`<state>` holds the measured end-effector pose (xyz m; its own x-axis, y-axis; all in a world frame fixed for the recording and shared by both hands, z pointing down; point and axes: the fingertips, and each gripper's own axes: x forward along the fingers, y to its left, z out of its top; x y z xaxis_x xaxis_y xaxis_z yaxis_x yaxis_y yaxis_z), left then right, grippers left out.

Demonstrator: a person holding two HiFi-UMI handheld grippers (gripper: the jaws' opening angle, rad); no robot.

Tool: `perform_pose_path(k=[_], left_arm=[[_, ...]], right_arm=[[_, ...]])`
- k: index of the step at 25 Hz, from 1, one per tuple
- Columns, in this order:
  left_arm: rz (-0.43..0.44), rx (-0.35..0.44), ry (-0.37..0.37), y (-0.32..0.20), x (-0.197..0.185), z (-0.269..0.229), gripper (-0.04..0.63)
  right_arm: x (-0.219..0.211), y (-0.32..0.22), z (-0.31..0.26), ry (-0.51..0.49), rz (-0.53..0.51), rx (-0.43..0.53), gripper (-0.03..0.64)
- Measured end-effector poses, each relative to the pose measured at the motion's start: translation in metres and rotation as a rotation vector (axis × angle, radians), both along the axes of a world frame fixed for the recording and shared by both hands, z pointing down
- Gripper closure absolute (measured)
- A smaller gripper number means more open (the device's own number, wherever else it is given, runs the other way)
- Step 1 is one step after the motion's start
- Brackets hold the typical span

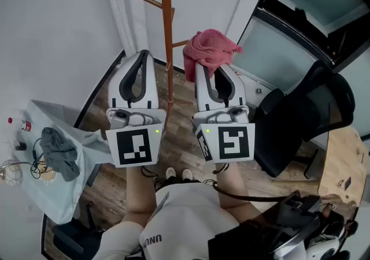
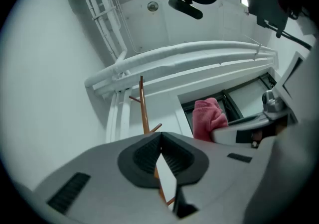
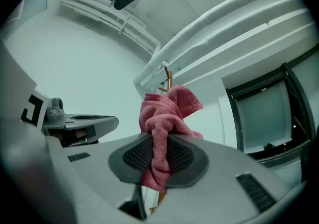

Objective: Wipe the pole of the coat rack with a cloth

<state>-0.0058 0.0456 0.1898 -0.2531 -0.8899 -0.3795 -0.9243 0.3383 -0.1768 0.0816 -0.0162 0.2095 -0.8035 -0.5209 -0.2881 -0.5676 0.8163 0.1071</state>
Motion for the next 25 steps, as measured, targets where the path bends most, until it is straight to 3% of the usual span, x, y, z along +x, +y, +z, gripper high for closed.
perform_pose_path(k=[18, 25], left_arm=[[-0.017, -0.025, 0.01, 0.007, -0.002, 0.007, 0.58], [0.006, -0.041, 0.052, 0.009, -0.007, 0.02, 0.58]], right_arm=[[0.002, 0.001, 0.004, -0.019, 0.005, -0.033, 0.546], [-0.003, 0.002, 0.006, -0.039, 0.029, -0.04, 0.546]])
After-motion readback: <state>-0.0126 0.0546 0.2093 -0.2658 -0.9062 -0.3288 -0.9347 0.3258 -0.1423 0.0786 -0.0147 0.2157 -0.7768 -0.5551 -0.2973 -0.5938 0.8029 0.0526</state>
